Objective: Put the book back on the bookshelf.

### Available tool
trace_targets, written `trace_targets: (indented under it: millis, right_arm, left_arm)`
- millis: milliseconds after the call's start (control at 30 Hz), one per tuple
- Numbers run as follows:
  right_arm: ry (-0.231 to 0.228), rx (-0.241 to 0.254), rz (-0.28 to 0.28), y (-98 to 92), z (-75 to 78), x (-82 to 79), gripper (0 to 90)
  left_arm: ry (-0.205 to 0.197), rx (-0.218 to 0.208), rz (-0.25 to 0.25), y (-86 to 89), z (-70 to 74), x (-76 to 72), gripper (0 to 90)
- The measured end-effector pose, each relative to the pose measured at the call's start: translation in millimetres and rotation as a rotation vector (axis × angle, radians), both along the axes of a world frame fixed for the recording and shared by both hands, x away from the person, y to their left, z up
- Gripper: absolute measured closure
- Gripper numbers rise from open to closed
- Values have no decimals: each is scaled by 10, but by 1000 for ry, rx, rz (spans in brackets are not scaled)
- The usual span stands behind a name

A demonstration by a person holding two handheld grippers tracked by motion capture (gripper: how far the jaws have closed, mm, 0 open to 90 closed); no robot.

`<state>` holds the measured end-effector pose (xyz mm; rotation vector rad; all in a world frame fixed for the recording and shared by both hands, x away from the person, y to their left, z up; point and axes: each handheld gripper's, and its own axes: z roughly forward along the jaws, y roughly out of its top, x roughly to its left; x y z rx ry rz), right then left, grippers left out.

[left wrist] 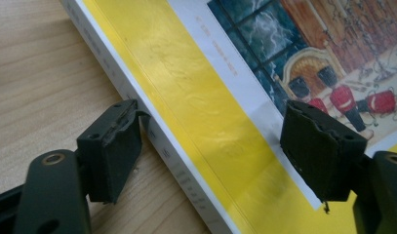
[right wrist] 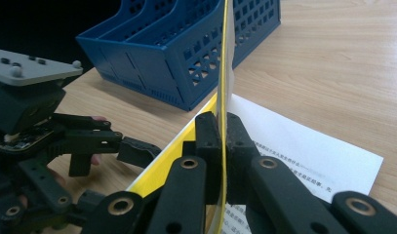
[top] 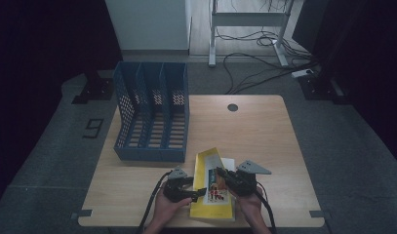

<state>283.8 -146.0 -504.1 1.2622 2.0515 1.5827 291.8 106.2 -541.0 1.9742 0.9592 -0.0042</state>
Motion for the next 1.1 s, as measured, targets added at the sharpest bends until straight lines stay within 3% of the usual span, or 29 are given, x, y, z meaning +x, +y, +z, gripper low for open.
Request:
trace_targets:
  millis: [200, 367, 467, 633, 800, 833, 1000, 1100]
  right_arm:
    - [-17, -5, 16, 16, 51, -31, 871]
    - [-23, -14, 17, 26, 70, -44, 872]
    - [-29, -20, 22, 13, 119, -54, 872]
    - [-47, -32, 22, 4, 162, -76, 873]
    - [-52, -29, 20, -13, 180, -91, 873]
    - [-63, -36, 27, -6, 191, -100, 873]
    - [-82, -41, 40, 11, 212, -121, 872]
    - [-79, -26, 38, -13, 204, -113, 872]
  left_arm:
    - [41, -61, -2, 47, 18, 44, 241]
    - [61, -73, 4, 40, 8, 76, 241]
    - [101, -119, 5, 38, 33, 135, 252]
    - [108, -121, 12, -5, 59, 195, 248]
    - [139, -125, 21, -19, -27, 236, 240]
    - [160, -159, 7, -15, -57, 244, 246]
    - [153, -180, 12, -11, -57, 235, 244]
    - [159, -194, 33, 2, -58, 230, 301]
